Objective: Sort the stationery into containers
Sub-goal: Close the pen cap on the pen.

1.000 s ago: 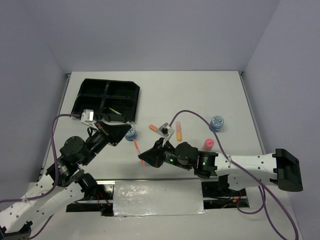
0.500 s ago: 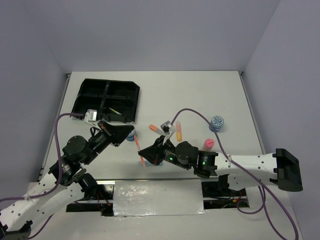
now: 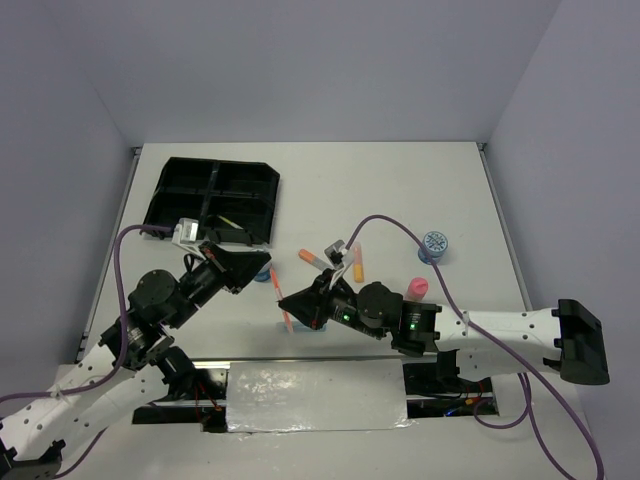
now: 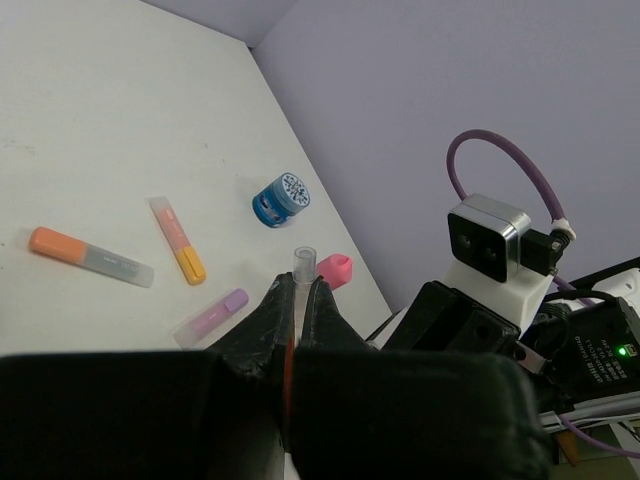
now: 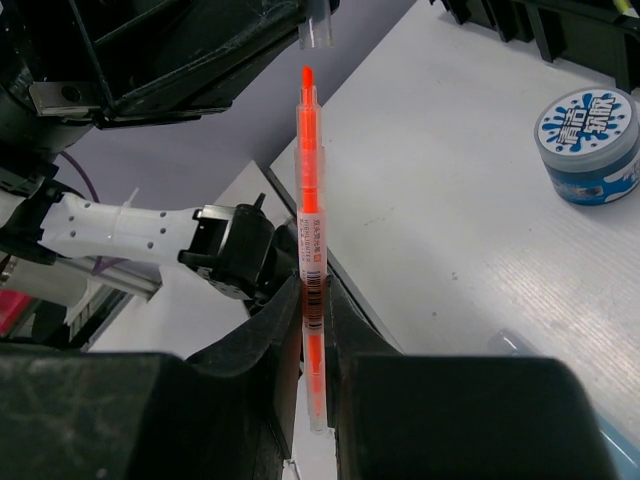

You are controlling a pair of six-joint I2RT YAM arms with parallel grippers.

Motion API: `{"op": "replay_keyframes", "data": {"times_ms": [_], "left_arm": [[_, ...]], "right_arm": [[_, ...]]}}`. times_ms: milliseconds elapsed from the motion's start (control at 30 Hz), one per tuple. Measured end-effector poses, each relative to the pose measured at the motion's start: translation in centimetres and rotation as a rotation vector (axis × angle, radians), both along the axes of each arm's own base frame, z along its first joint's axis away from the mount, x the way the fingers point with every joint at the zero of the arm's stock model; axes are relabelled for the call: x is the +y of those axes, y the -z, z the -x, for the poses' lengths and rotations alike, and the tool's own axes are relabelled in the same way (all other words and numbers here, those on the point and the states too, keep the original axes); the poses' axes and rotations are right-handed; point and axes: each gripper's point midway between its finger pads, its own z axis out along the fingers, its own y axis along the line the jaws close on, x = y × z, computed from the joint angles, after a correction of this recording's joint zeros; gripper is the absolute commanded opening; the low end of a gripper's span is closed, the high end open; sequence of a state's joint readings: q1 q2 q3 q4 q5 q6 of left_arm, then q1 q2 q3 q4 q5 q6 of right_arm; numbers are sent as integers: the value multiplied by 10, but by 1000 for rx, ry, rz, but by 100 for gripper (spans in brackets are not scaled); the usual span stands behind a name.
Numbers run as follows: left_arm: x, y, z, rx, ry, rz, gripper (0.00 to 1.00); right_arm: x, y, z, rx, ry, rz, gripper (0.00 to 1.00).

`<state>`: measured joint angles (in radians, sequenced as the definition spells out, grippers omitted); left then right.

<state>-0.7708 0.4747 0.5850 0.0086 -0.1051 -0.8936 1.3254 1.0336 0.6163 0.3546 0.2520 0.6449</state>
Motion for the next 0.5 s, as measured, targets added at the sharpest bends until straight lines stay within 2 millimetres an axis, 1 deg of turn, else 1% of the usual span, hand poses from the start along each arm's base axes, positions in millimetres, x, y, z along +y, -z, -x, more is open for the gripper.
{"op": "replay_keyframes", "data": {"times_ms": [500], "left_arm": [[-6,1,3,0,37,-2,0]], "right_arm": [[-3,2,-5,-29,23,27,0]]}}
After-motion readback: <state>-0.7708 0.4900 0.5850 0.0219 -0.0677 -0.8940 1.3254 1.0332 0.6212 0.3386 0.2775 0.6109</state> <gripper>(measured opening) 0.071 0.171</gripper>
